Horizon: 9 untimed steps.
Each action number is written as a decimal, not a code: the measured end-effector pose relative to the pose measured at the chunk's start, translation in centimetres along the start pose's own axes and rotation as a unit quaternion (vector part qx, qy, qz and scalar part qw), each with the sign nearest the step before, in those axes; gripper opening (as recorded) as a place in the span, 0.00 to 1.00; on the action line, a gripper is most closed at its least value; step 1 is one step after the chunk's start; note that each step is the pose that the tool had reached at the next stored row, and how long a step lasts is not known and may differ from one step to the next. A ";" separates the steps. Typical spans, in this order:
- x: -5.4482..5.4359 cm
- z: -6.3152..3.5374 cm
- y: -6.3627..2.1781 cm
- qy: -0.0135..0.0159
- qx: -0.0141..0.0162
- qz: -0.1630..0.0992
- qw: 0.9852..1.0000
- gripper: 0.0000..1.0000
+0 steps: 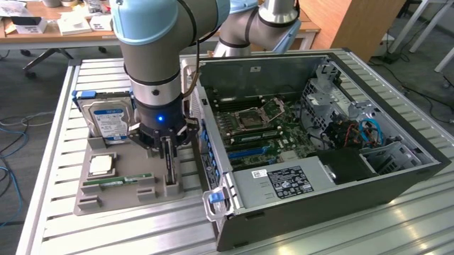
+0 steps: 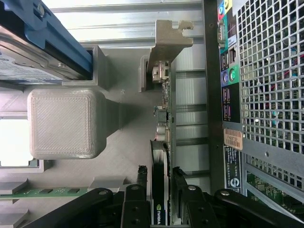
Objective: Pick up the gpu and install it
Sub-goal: 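Pick up the gpu and move the gpu toward the slot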
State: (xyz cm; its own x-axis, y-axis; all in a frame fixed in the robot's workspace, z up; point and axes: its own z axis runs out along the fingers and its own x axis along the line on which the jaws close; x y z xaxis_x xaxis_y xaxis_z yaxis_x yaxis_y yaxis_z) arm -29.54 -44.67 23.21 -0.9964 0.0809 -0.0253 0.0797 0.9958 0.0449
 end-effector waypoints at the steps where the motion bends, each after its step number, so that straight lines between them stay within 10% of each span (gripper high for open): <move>1: 0.0 0.00 0.00 0.000 0.000 0.000 1.000 0.33; 9: 0.0 -0.01 0.00 0.000 0.000 0.000 1.000 0.26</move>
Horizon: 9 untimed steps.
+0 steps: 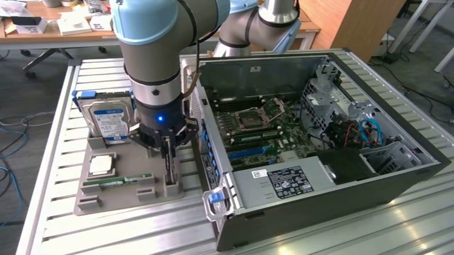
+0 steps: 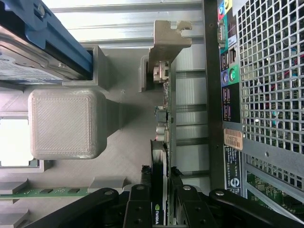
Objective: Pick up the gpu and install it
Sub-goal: 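Pick up the gpu and move the gpu toward the slot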
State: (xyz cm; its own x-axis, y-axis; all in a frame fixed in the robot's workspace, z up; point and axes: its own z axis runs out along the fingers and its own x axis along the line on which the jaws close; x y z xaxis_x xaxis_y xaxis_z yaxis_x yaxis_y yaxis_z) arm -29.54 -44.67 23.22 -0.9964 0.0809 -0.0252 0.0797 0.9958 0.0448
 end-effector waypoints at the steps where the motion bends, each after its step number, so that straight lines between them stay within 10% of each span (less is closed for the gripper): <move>1: 0.0 0.00 0.00 0.000 0.000 0.000 1.000 0.26; 9: 0.0 0.00 0.00 0.000 0.000 0.000 1.000 0.26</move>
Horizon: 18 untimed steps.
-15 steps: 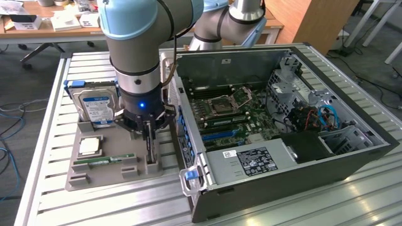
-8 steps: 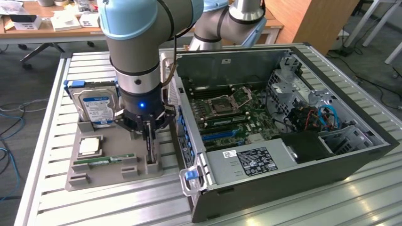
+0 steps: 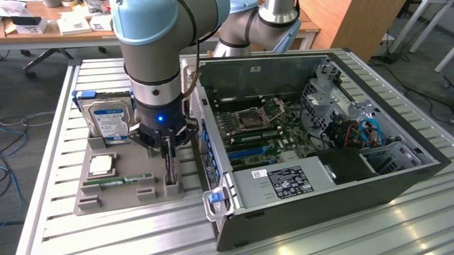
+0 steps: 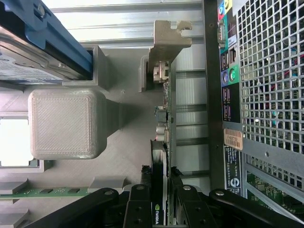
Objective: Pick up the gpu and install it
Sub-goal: 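Pick up the gpu and move the gpu toward the slot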
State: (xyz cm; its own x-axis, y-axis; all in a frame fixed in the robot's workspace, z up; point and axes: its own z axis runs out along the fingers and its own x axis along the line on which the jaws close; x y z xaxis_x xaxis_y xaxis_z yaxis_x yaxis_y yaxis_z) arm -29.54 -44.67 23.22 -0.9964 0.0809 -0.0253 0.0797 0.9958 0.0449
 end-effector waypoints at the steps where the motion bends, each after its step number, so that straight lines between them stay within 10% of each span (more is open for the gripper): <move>1: 0.0 0.00 0.00 0.000 0.000 0.000 1.000 0.26; 18: -0.1 -3.65 0.16 0.000 0.000 0.000 1.000 0.26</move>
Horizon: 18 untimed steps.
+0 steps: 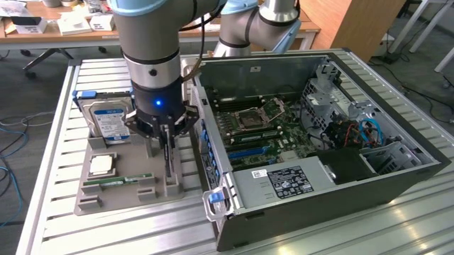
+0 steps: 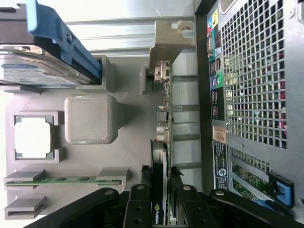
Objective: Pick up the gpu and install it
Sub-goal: 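Pick up the gpu and move the gpu toward the slot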
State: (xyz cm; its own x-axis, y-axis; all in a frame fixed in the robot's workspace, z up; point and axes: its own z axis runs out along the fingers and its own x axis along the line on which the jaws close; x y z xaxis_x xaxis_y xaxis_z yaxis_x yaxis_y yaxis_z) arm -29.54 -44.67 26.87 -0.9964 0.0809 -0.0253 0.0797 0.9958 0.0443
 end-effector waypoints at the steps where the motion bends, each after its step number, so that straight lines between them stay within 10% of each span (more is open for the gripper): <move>1: 0.0 -0.34 0.01 0.000 0.000 0.000 1.000 0.26; 18: -0.2 -6.36 0.28 0.000 0.001 0.000 1.000 0.26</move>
State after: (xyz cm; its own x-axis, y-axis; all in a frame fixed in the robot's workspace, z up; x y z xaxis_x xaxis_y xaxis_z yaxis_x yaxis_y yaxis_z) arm -29.53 -44.68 33.24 -0.9964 0.0807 -0.0254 0.0796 0.9959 0.0430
